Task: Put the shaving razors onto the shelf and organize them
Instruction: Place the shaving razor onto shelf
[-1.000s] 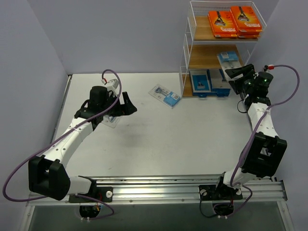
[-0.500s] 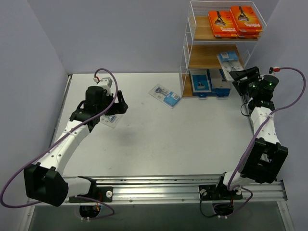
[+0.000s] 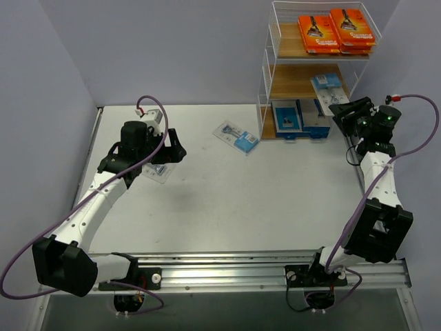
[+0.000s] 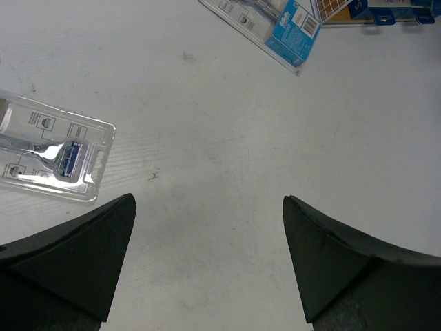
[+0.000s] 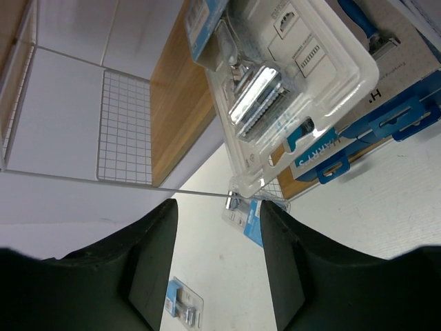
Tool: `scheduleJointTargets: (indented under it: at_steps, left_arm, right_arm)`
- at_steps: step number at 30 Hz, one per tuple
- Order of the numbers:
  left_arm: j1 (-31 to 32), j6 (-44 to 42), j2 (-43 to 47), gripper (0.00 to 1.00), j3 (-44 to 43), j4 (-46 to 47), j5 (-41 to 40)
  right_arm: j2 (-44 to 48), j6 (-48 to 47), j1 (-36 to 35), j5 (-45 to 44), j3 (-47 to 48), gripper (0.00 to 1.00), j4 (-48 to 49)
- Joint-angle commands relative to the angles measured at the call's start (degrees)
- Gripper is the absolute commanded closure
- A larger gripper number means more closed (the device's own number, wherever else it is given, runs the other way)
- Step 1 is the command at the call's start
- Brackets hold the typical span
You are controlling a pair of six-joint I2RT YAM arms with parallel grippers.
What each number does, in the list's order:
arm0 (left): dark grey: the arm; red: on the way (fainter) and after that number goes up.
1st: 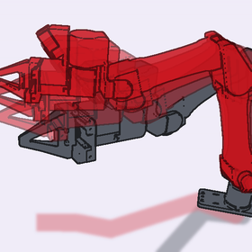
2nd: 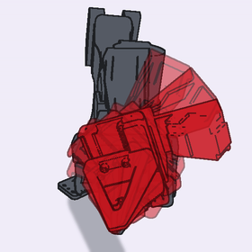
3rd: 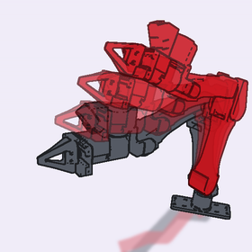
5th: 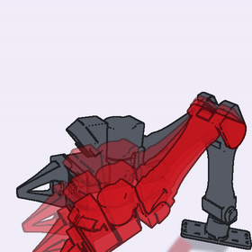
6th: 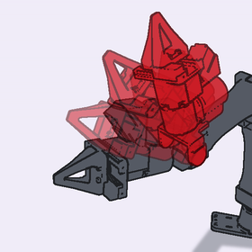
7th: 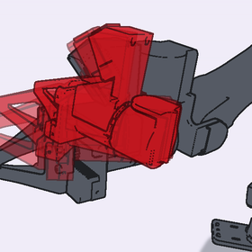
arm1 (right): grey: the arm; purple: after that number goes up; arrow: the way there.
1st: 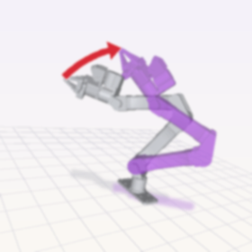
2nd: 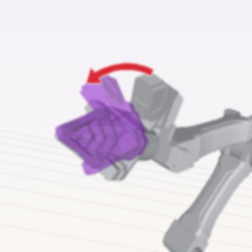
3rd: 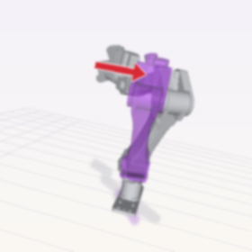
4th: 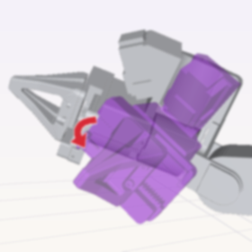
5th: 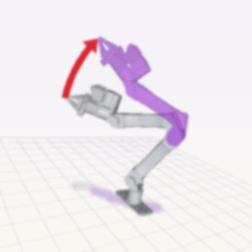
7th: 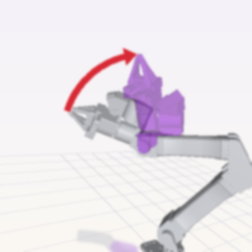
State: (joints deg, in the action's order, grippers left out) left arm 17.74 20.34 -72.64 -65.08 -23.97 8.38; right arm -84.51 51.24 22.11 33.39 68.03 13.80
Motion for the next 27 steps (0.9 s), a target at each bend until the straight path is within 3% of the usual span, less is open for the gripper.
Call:
scheduleJointTargets:
  at_steps: [1,27]
  left_arm:
    - [-0.33,-0.04,0.93,0.03,-3.47,-0.82,2.69]
    - [-0.25,1.19,-1.01,0.03,-2.95,0.32,4.54]
  right_arm:
    - [0.93,-1.49,0.39,0.63,3.78,0.54,-0.44]
    - [-5.66,-2.29,0.13,2.12,5.89,0.57,-0.18]
